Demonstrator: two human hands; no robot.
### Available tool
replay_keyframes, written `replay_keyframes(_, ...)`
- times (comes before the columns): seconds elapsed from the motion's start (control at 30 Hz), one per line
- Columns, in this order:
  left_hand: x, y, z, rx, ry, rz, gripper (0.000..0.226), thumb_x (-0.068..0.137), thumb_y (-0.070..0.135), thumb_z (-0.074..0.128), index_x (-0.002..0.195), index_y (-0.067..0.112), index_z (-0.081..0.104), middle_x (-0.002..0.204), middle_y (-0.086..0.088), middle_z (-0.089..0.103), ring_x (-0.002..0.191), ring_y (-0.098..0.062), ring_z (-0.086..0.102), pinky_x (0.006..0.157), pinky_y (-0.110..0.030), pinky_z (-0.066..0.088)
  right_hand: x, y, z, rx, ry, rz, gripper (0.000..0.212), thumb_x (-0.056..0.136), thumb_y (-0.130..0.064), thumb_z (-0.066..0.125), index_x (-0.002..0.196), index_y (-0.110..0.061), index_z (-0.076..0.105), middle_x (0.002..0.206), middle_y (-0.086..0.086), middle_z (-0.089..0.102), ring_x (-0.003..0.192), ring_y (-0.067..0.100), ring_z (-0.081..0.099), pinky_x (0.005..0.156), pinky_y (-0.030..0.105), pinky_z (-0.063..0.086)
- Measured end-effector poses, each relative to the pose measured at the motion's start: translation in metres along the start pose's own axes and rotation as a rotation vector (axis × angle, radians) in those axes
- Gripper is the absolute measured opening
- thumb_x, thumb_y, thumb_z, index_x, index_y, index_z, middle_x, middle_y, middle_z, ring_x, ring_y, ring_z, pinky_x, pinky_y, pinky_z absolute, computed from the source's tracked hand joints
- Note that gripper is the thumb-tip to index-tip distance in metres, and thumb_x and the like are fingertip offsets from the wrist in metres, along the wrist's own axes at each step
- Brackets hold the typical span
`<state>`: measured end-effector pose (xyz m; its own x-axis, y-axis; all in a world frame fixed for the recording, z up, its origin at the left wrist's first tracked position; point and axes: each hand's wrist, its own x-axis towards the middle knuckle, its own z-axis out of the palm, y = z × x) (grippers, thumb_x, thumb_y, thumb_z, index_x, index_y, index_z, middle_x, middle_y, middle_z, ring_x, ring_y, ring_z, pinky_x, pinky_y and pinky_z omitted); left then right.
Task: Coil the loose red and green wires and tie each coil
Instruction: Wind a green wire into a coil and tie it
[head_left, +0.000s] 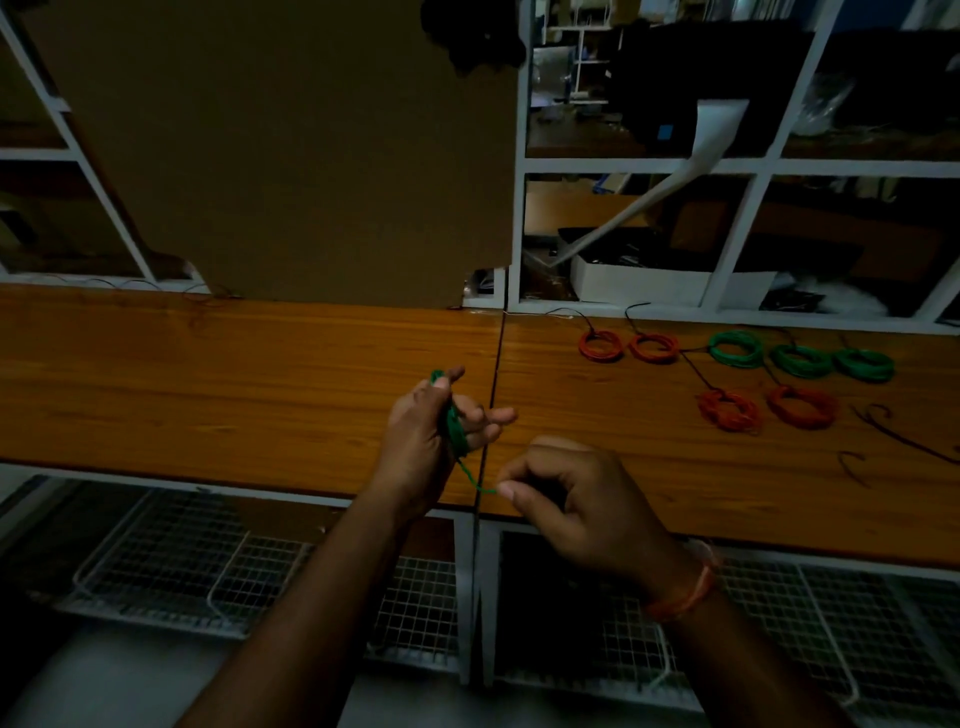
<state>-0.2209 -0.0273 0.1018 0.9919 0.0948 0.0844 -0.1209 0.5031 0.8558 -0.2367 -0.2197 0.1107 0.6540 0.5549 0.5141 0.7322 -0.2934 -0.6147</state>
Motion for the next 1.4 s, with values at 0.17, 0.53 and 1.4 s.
replay_keyframes(0.17, -0.008, 0.006, 0.0, 0.317, -0.098, -0.048, 0.032, 0.111, 0.024, 0.034, 0.139, 0.014, 0.046, 0.083, -0.009, 0.075, 0.076, -0.025, 0.073, 0.068, -0.033, 0.059, 0.005, -0.012, -0.013, 0.152, 0.009, 0.075, 0.013, 0.092, -0.003, 0.07, 0.099, -0.013, 0.073, 0.089, -0.019, 0.067, 0.085, -0.005, 0.066, 0.069, 0.01, 0.047)
replay_keyframes(0.53, -0.021, -0.001, 0.007, 0.28, -0.386, -0.188, 0.045, 0.106, 0.051, 0.031, 0.096, 0.027, 0.068, 0.064, -0.003, 0.021, 0.052, -0.017, 0.013, 0.047, -0.028, 0.013, 0.031, -0.01, -0.026, 0.239, 0.188, 0.114, 0.031, 0.09, -0.001, 0.071, 0.113, -0.022, 0.067, 0.099, -0.003, 0.069, 0.095, 0.009, 0.07, 0.076, 0.027, 0.061)
replay_keyframes(1.4, -0.012, -0.013, -0.004, -0.612, -0.474, -0.511, 0.034, 0.104, 0.039, 0.037, 0.084, 0.015, 0.049, 0.056, 0.009, 0.026, 0.044, -0.008, 0.021, 0.048, -0.024, 0.022, 0.029, 0.019, 0.012, 1.134, -0.027, 0.782, 0.044, 0.1, -0.05, 0.041, 0.068, -0.019, 0.046, 0.061, -0.003, 0.041, 0.054, 0.012, 0.029, 0.049, 0.025, 0.026)
